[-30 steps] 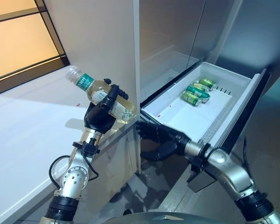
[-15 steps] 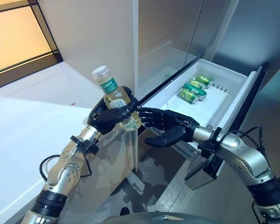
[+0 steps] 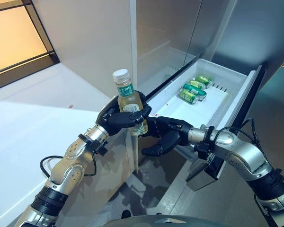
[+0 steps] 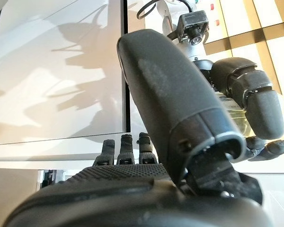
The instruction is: Put drinks into fridge and close the fridge
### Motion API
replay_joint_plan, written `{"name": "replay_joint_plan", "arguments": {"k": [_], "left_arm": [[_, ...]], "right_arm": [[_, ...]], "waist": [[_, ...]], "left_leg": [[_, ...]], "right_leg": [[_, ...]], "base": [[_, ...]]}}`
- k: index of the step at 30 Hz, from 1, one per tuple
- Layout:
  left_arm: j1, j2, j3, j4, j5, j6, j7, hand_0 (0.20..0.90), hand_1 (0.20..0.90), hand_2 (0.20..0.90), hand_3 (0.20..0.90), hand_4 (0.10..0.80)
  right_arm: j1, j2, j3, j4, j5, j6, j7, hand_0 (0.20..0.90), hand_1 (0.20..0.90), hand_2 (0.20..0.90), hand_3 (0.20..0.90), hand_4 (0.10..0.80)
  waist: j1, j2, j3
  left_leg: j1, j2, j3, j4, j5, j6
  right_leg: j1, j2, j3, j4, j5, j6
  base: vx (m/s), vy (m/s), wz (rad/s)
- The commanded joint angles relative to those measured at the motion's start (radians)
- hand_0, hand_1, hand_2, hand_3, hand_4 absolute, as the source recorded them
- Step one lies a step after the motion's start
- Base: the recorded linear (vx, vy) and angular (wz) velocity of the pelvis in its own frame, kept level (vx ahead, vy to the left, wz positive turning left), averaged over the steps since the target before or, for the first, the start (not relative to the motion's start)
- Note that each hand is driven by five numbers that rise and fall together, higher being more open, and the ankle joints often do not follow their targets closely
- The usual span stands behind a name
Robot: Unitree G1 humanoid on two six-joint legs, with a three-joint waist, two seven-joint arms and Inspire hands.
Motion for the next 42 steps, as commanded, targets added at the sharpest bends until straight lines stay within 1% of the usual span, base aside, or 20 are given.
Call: {"name": "replay_joint_plan", "arguments": {"k": [1,6,8,11,14,16,18,20,23,27,32,33,34,35,38,42], "left_arm": [[-0.237,-0.024,-0.022,-0.121,-0.037,-0.196,-0.025,0.300,0.300,0.300,0.200,0.100],[-0.235,-0.040,-0.046,-0.110,-0.048,-0.179,-0.036,0.300,0.300,0.300,0.200,0.100],[-0.229,-0.047,-0.057,-0.100,-0.041,-0.179,-0.042,0.300,0.300,0.300,0.200,0.100],[-0.225,-0.051,-0.069,-0.085,-0.013,-0.180,-0.035,0.300,0.300,0.300,0.200,0.100],[-0.221,-0.050,-0.075,-0.079,0.007,-0.184,-0.032,0.300,0.300,0.300,0.200,0.100],[-0.214,-0.046,-0.084,-0.073,0.047,-0.203,-0.015,0.300,0.300,0.300,0.200,0.100],[-0.216,-0.039,-0.090,-0.064,0.088,-0.229,0.002,0.300,0.300,0.300,0.200,0.100],[-0.220,-0.035,-0.092,-0.061,0.106,-0.238,0.014,0.300,0.300,0.300,0.200,0.100],[-0.230,-0.024,-0.101,-0.056,0.172,-0.258,0.053,0.300,0.300,0.300,0.200,0.100],[-0.237,-0.016,-0.110,-0.047,0.216,-0.268,0.058,0.300,0.300,0.300,0.200,0.100],[-0.253,-0.006,-0.130,-0.042,0.227,-0.269,0.068,0.300,0.300,0.300,0.200,0.100],[-0.254,-0.006,-0.134,-0.041,0.226,-0.271,0.069,0.300,0.300,0.300,0.200,0.100],[-0.254,-0.006,-0.135,-0.040,0.227,-0.272,0.070,0.300,0.300,0.300,0.200,0.100],[-0.258,-0.008,-0.141,-0.040,0.221,-0.275,0.073,0.300,0.300,0.300,0.200,0.100],[-0.264,-0.016,-0.148,-0.041,0.212,-0.290,0.079,0.300,0.300,0.300,0.200,0.100],[-0.267,-0.024,-0.155,-0.050,0.206,-0.305,0.087,0.300,0.300,0.300,0.200,0.100]], "right_arm": [[-0.137,0.040,0.026,-0.069,0.150,-0.062,-0.039,0.900,0.900,0.900,0.900,0.800],[-0.165,0.074,0.034,-0.059,0.262,-0.062,-0.126,0.900,0.900,0.900,0.900,0.800],[-0.168,0.086,0.031,-0.055,0.308,-0.070,-0.164,0.900,0.900,0.900,0.900,0.800],[-0.178,0.110,0.028,-0.042,0.387,-0.054,-0.218,0.900,0.900,0.900,0.900,0.800],[-0.175,0.116,0.027,-0.043,0.426,-0.051,-0.246,0.900,0.900,0.900,0.900,0.800],[-0.170,0.124,0.031,-0.041,0.502,-0.030,-0.290,0.900,0.900,0.900,0.900,0.800],[-0.168,0.128,0.035,-0.033,0.545,-0.016,-0.308,0.900,0.900,0.900,0.900,0.800],[-0.164,0.132,0.041,-0.029,0.551,-0.011,-0.313,0.900,0.900,0.900,0.900,0.800],[-0.152,0.133,0.059,-0.025,0.559,-0.001,-0.322,0.900,0.900,0.900,0.900,0.800],[-0.144,0.130,0.066,-0.019,0.546,0.009,-0.314,0.900,0.900,0.900,0.900,0.800],[-0.156,0.115,0.083,-0.017,0.515,0.031,-0.299,0.900,0.900,0.900,0.900,0.800],[-0.159,0.112,0.087,-0.018,0.511,0.036,-0.300,0.538,0.538,0.538,0.477,0.377],[-0.160,0.111,0.089,-0.018,0.510,0.038,-0.300,0.434,0.434,0.434,0.356,0.256],[-0.165,0.109,0.097,-0.015,0.504,0.044,-0.299,0.300,0.300,0.300,0.200,0.100],[-0.170,0.109,0.115,-0.016,0.493,0.058,-0.312,0.300,0.300,0.300,0.200,0.100],[-0.164,0.115,0.118,-0.009,0.471,0.050,-0.314,0.300,0.300,0.300,0.200,0.100]], "waist": [[0.007,-0.026,-0.105],[0.013,-0.027,-0.105],[0.015,-0.027,-0.105],[0.018,-0.026,-0.106],[0.019,-0.025,-0.106],[0.021,-0.024,-0.107],[0.022,-0.025,-0.106],[0.023,-0.025,-0.106],[0.023,-0.026,-0.108],[0.021,-0.027,-0.108],[0.016,-0.027,-0.108],[0.016,-0.027,-0.109],[0.015,-0.027,-0.109],[0.014,-0.027,-0.110],[0.011,-0.027,-0.110],[0.009,-0.028,-0.108]], "left_leg": [[0.025,-0.024,0.035,0.001,-0.080,0.030],[0.024,-0.025,0.034,0.001,-0.079,0.031],[0.025,-0.025,0.035,0.001,-0.080,0.031],[0.025,-0.025,0.038,0.001,-0.081,0.032],[0.025,-0.025,0.038,0.001,-0.081,0.033],[0.023,-0.025,0.039,0.001,-0.079,0.033],[0.024,-0.025,0.039,0.001,-0.079,0.033],[0.024,-0.025,0.039,0.001,-0.078,0.033],[0.023,-0.025,0.038,0.001,-0.078,0.033],[0.022,-0.026,0.037,0.001,-0.076,0.032],[0.022,-0.026,0.038,0.001,-0.074,0.031],[0.021,-0.026,0.038,0.001,-0.075,0.030],[0.021,-0.026,0.039,0.001,-0.075,0.030],[0.020,-0.025,0.041,0.001,-0.074,0.030],[0.019,-0.023,0.042,0.001,-0.073,0.030],[0.017,-0.023,0.042,0.001,-0.072,0.031]], "right_leg": [[-0.016,0.007,0.016,0.016,0.037,0.028],[-0.016,0.006,0.014,0.016,0.036,0.028],[-0.016,0.005,0.012,0.015,0.036,0.028],[-0.016,0.005,0.009,0.016,0.035,0.028],[-0.017,0.005,0.007,0.017,0.035,0.028],[-0.018,0.004,0.005,0.017,0.035,0.029],[-0.018,0.003,0.002,0.018,0.035,0.029],[-0.018,0.003,0.001,0.018,0.035,0.030],[-0.019,0.003,-0.001,0.018,0.035,0.030],[-0.020,0.004,0.000,0.017,0.037,0.031],[-0.022,0.005,0.005,0.013,0.042,0.033],[-0.022,0.006,0.006,0.012,0.042,0.033],[-0.022,0.006,0.007,0.012,0.042,0.033],[-0.024,0.007,0.010,0.011,0.043,0.033],[-0.026,0.009,0.015,0.011,0.045,0.032],[-0.027,0.011,0.020,0.010,0.047,0.032]], "base": [[0.000,0.000,0.00],[0.000,0.000,0.00],[0.000,0.000,0.00],[0.000,0.000,0.00],[0.000,0.000,0.00],[0.000,0.000,0.00],[0.000,0.000,0.00],[0.000,0.000,0.00],[0.000,0.000,0.00],[0.000,0.000,0.00],[0.000,0.000,0.00],[0.000,0.000,0.00],[0.000,0.000,0.00],[-0.002,-0.004,-0.03],[-0.002,-0.005,-0.08],[-0.002,-0.007,-0.05]]}}
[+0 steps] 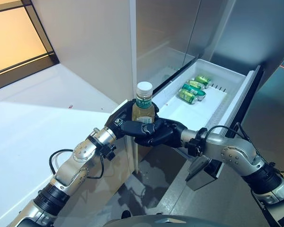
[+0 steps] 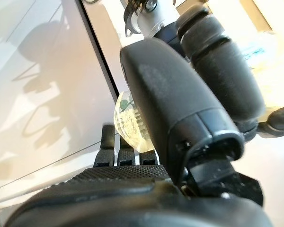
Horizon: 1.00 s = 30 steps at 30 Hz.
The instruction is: Put drinks into fridge and close the fridge
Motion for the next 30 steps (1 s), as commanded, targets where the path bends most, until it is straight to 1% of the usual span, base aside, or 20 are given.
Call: {"name": "replay_joint_plan", "arguments": {"k": [1,7,13,14,15,21,23,24,26,30], "left_arm": [[-0.224,-0.080,0.001,-0.052,-0.030,-0.223,0.027,0.300,0.300,0.300,0.200,0.100],[-0.226,-0.101,-0.001,-0.055,-0.048,-0.247,0.048,0.300,0.300,0.300,0.200,0.100],[-0.218,-0.122,0.010,-0.067,-0.021,-0.307,0.085,0.300,0.300,0.300,0.200,0.100],[-0.217,-0.129,0.015,-0.069,-0.007,-0.323,0.096,0.389,0.389,0.389,0.304,0.204],[-0.217,-0.134,0.016,-0.071,-0.001,-0.336,0.098,0.900,0.900,0.900,0.900,0.800],[-0.225,-0.153,0.026,-0.081,0.021,-0.354,0.133,0.900,0.900,0.900,0.900,0.800],[-0.226,-0.153,0.034,-0.084,0.050,-0.362,0.147,0.900,0.900,0.900,0.900,0.800],[-0.230,-0.150,0.045,-0.088,0.091,-0.369,0.161,0.900,0.900,0.900,0.900,0.800],[-0.234,-0.147,0.053,-0.092,0.096,-0.364,0.163,0.900,0.900,0.900,0.900,0.800],[-0.240,-0.139,0.067,-0.095,0.105,-0.360,0.169,0.900,0.900,0.900,0.900,0.800]], "right_arm": [[-0.108,0.107,0.040,-0.065,0.069,-0.073,0.053,0.300,0.300,0.300,0.200,0.100],[-0.124,0.117,0.025,-0.065,0.088,-0.104,0.011,0.300,0.300,0.300,0.200,0.100],[-0.123,0.133,-0.001,-0.066,0.081,-0.132,-0.030,0.300,0.300,0.300,0.200,0.100],[-0.122,0.135,-0.009,-0.064,0.071,-0.137,-0.035,0.300,0.300,0.300,0.200,0.100],[-0.121,0.137,-0.013,-0.065,0.064,-0.142,-0.042,0.300,0.300,0.300,0.200,0.100],[-0.132,0.145,-0.046,-0.044,0.039,-0.179,-0.070,0.300,0.300,0.300,0.200,0.100],[-0.135,0.143,-0.058,-0.040,0.039,-0.184,-0.075,0.300,0.300,0.300,0.200,0.100],[-0.141,0.144,-0.078,-0.032,0.053,-0.186,-0.091,0.300,0.300,0.300,0.200,0.100],[-0.142,0.146,-0.093,-0.020,0.073,-0.193,-0.113,0.300,0.300,0.300,0.200,0.100],[-0.153,0.149,-0.118,0.010,0.057,-0.222,-0.132,0.300,0.300,0.300,0.200,0.100]], "waist": [[0.003,-0.028,-0.108],[0.000,-0.029,-0.106],[-0.001,-0.030,-0.106],[-0.001,-0.031,-0.106],[-0.001,-0.032,-0.106],[-0.002,-0.035,-0.103],[-0.002,-0.036,-0.104],[-0.001,-0.038,-0.106],[0.000,-0.038,-0.106],[0.004,-0.038,-0.107]], "left_leg": [[0.011,-0.024,0.026,0.001,-0.071,0.031],[0.010,-0.024,0.025,0.001,-0.072,0.031],[0.010,-0.022,0.027,0.001,-0.074,0.030],[0.010,-0.022,0.028,0.001,-0.075,0.030],[0.009,-0.022,0.028,0.001,-0.075,0.030],[0.010,-0.021,0.026,0.001,-0.076,0.029],[0.009,-0.020,0.024,0.001,-0.077,0.028],[0.003,-0.021,0.023,0.001,-0.069,0.027],[0.003,-0.021,0.021,0.001,-0.068,0.026],[0.000,-0.022,0.016,0.001,-0.069,0.026]], "right_leg": [[-0.026,0.010,0.005,0.010,0.041,0.031],[-0.027,0.012,0.009,0.009,0.041,0.029],[-0.029,0.012,0.009,0.007,0.042,0.029],[-0.028,0.012,0.007,0.007,0.042,0.029],[-0.028,0.011,0.007,0.006,0.042,0.029],[-0.027,0.013,0.009,0.006,0.042,0.028],[-0.027,0.013,0.009,0.007,0.042,0.028],[-0.033,0.014,0.010,0.007,0.048,0.026],[-0.033,0.013,0.007,0.006,0.048,0.027],[-0.034,0.012,0.002,0.007,0.047,0.027]], "base": [[0.000,0.000,0.00],[0.000,0.000,0.00],[0.000,0.000,0.00],[0.000,0.000,0.00],[0.000,0.000,0.00],[0.000,0.000,0.00],[0.000,0.000,0.00],[0.000,0.000,0.00],[0.000,0.000,0.00],[0.000,0.000,0.00]]}}
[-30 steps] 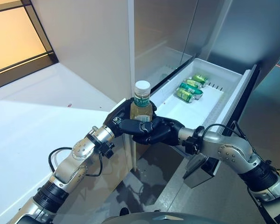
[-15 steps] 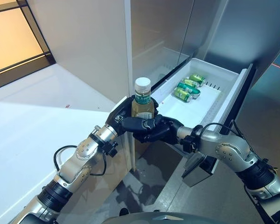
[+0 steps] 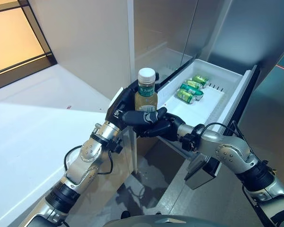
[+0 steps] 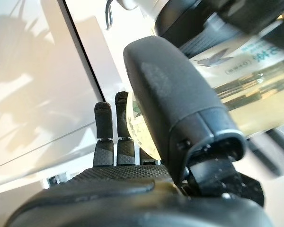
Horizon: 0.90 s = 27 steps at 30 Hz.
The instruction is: Put drinks into fridge and close the fridge
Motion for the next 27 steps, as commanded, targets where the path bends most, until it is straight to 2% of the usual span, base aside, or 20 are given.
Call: {"name": "replay_joint_plan", "arguments": {"k": [1,18,21,27], "left_arm": [[-0.157,-0.014,0.062,-0.084,0.029,-0.147,0.006,0.900,0.900,0.900,0.900,0.800],[-0.153,-0.025,0.123,-0.051,-0.018,-0.096,0.006,0.900,0.900,0.900,0.900,0.800],[-0.138,-0.038,0.132,-0.046,-0.109,-0.043,-0.047,0.900,0.900,0.900,0.900,0.800],[-0.029,-0.086,0.131,-0.022,-0.470,0.134,-0.209,0.900,0.900,0.900,0.900,0.800]], "right_arm": [[-0.135,0.089,-0.119,-0.025,0.046,-0.168,0.001,0.300,0.300,0.300,0.200,0.100],[-0.255,0.071,-0.259,0.194,-0.138,-0.313,-0.133,0.300,0.300,0.300,0.200,0.100],[-0.284,0.042,-0.295,0.250,-0.130,-0.338,-0.167,0.300,0.300,0.300,0.200,0.100],[-0.367,-0.053,-0.379,0.411,-0.113,-0.384,-0.216,0.300,0.300,0.300,0.200,0.100]], "waist": [[0.005,-0.035,-0.105],[0.024,-0.033,-0.106],[0.034,-0.032,-0.105],[0.062,-0.028,-0.097]], "left_leg": [[0.002,-0.022,0.014,0.001,-0.069,0.026],[0.009,-0.027,-0.012,0.001,-0.076,0.028],[0.010,-0.027,-0.018,0.001,-0.076,0.027],[0.011,-0.025,-0.030,0.001,-0.079,0.024]], "right_leg": [[-0.033,0.011,-0.002,0.008,0.047,0.027],[-0.024,0.011,-0.010,0.012,0.039,0.019],[-0.021,0.010,-0.017,0.013,0.038,0.017],[-0.014,0.008,-0.040,0.015,0.032,0.012]], "base": [[0.000,0.000,0.00],[0.002,-0.002,0.01],[0.025,0.005,0.00],[0.034,0.013,0.07]]}}
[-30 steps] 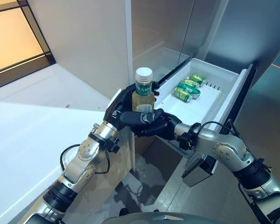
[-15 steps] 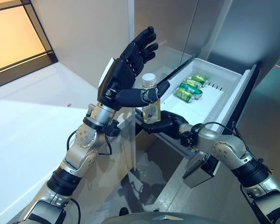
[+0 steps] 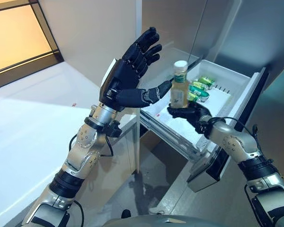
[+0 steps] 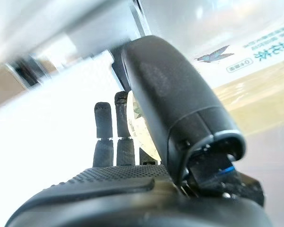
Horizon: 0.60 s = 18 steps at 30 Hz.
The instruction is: Put drinks into fridge and close the fridge
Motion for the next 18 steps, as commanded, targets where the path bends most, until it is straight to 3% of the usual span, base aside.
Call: {"name": "replay_joint_plan", "arguments": {"k": [1,5,9,12,18], "left_arm": [[0.050,-0.020,0.033,0.042,-0.264,0.072,-0.096,0.900,0.900,0.900,0.900,0.800],[0.166,-0.026,-0.032,0.078,-0.418,0.262,-0.258,0.900,0.900,0.900,0.900,0.800],[0.244,0.007,-0.123,0.124,-0.459,0.370,-0.356,0.900,0.900,0.900,0.900,0.800],[0.277,0.027,-0.160,0.166,-0.448,0.423,-0.382,0.900,0.900,0.900,0.900,0.800],[0.334,0.056,-0.200,0.303,-0.386,0.418,-0.384,0.900,0.900,0.900,0.900,0.800]], "right_arm": [[-0.310,-0.089,-0.166,0.028,0.036,-0.225,-0.002,0.300,0.300,0.300,0.200,0.100],[-0.386,-0.195,-0.160,0.224,0.036,-0.253,0.009,0.300,0.300,0.300,0.200,0.100],[-0.461,-0.253,-0.120,0.421,0.031,-0.295,0.032,0.300,0.300,0.300,0.200,0.100],[-0.492,-0.270,-0.089,0.498,0.019,-0.313,0.028,0.300,0.300,0.300,0.200,0.100],[-0.541,-0.288,-0.034,0.637,-0.030,-0.320,0.044,0.300,0.300,0.300,0.200,0.100]], "waist": [[0.031,-0.031,-0.098],[0.053,-0.031,-0.090],[0.068,-0.020,-0.080],[0.075,-0.010,-0.073],[0.093,0.008,-0.058]], "left_leg": [[0.017,-0.022,0.001,0.001,-0.081,0.023],[0.014,-0.019,-0.003,0.001,-0.078,0.018],[0.014,-0.018,-0.007,0.001,-0.075,0.016],[0.014,-0.017,-0.011,0.001,-0.073,0.015],[0.001,-0.015,-0.019,0.001,-0.065,0.011]], "right_leg": [[-0.019,0.007,-0.017,0.016,0.031,0.012],[-0.018,0.004,-0.037,0.022,0.025,0.010],[-0.016,0.001,-0.049,0.026,0.021,0.009],[-0.015,-0.003,-0.057,0.026,0.020,0.010],[-0.021,-0.007,-0.066,0.024,0.020,0.012]], "base": [[0.019,0.013,0.04],[0.013,0.015,0.17],[0.021,0.030,0.12],[0.022,0.034,0.14],[0.027,0.020,0.08]]}}
